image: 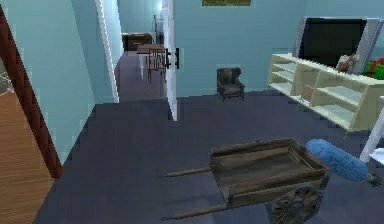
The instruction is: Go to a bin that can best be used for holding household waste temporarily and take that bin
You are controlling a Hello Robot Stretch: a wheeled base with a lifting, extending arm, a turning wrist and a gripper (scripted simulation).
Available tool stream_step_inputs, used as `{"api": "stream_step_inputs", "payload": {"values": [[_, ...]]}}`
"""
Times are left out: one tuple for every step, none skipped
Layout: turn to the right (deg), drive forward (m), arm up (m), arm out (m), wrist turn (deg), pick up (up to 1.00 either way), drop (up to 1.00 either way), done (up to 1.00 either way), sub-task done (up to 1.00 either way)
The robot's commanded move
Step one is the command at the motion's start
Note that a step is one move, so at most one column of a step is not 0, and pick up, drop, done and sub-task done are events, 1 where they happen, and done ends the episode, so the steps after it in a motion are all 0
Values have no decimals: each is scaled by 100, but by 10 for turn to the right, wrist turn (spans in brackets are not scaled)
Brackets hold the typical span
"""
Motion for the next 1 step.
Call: {"api": "stream_step_inputs", "payload": {"values": [[0, 0, 0, 0, 0, 0, 0, 100, 0]]}}
